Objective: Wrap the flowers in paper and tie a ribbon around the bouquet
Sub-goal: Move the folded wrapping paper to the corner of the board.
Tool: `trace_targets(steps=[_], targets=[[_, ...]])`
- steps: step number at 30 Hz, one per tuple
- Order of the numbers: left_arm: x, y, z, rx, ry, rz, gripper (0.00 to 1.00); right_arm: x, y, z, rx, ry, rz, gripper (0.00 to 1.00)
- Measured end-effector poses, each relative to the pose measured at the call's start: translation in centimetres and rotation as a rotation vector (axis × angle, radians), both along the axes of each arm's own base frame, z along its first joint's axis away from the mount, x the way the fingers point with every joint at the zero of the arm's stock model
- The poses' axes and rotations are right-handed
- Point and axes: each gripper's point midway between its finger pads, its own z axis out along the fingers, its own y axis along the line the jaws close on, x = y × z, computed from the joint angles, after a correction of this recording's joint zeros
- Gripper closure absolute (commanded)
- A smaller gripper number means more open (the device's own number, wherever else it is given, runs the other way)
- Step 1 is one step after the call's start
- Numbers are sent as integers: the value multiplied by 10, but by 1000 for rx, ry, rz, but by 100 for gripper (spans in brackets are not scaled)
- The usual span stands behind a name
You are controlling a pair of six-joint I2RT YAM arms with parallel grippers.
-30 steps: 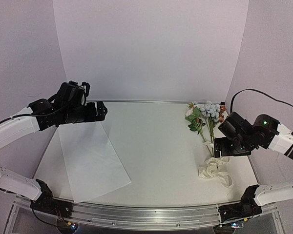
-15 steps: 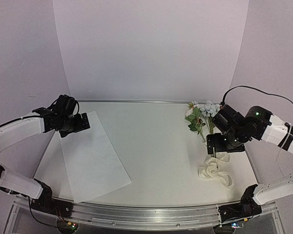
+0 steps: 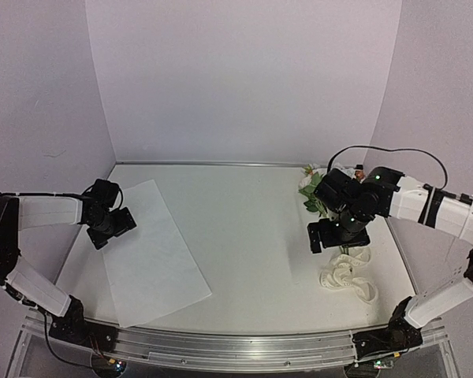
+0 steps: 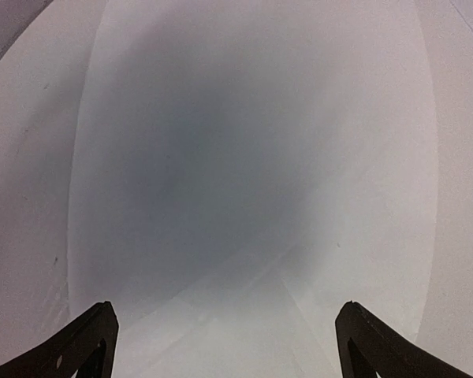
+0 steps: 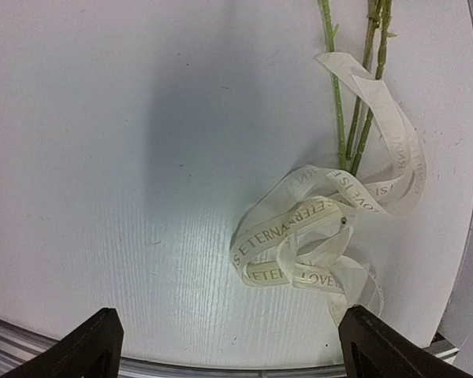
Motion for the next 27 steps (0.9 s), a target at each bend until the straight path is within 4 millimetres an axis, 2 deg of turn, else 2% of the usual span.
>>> trace_targets(steps=[3, 13, 21, 27], targets=[[-3, 20, -10, -7, 15, 69, 0, 1, 7, -5, 13, 17, 12, 2], [-7, 56, -36, -53, 37, 209, 0, 2, 23, -17, 43, 65, 37, 2], [13, 58, -35, -67, -24, 206, 0, 8, 32, -15, 62, 66, 50, 2], [35, 50, -33, -70, -58, 149, 0, 13, 40, -18, 60, 77, 57, 2]])
